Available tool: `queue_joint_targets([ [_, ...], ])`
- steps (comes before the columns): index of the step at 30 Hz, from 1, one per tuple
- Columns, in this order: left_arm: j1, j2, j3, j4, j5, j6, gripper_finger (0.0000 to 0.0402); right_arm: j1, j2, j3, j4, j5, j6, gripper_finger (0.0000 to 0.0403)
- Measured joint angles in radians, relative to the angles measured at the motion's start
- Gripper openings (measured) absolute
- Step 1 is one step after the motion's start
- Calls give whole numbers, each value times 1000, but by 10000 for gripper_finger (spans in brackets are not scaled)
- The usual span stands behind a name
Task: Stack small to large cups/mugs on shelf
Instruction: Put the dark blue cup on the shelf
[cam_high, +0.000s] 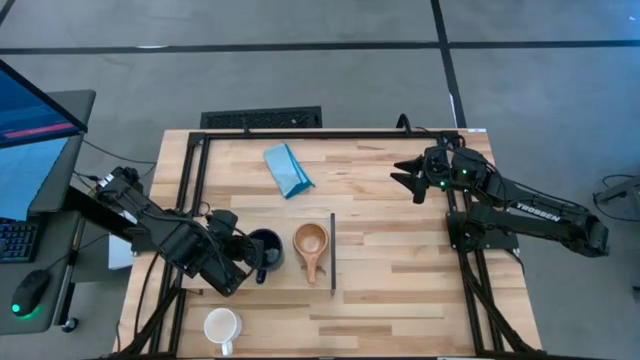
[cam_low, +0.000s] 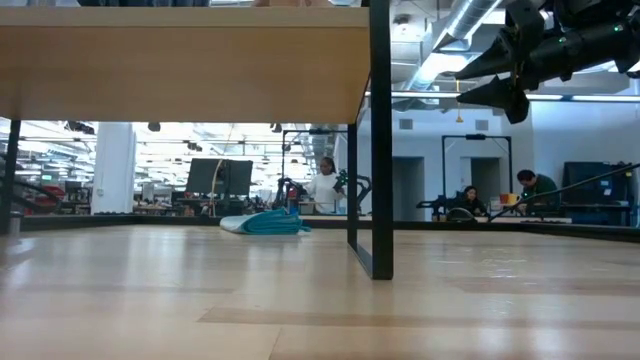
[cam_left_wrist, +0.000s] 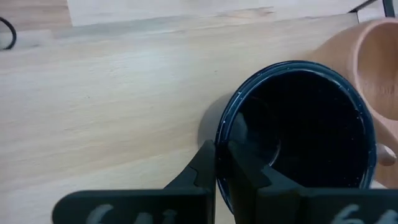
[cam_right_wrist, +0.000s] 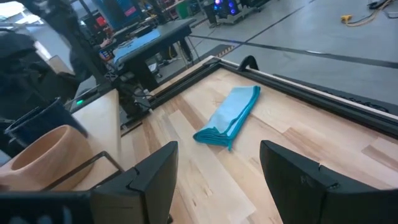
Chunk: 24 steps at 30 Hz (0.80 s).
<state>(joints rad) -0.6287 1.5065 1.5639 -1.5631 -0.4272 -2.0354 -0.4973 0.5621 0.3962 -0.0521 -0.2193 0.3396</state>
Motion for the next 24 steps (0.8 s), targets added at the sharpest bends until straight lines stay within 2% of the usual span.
queue_joint_targets([
  [5, -27, -16, -22, -9, -67, -36, 2, 0, 0, 0, 0, -23, -7, 249],
  [12, -28, -36, -25, -9, -23, -33, 2, 0, 0, 0, 0, -23, -8, 249],
  [24, -28, -37, -29, -9, -11, -30, 2, 0, 0, 0, 0, -23, -10, 249],
])
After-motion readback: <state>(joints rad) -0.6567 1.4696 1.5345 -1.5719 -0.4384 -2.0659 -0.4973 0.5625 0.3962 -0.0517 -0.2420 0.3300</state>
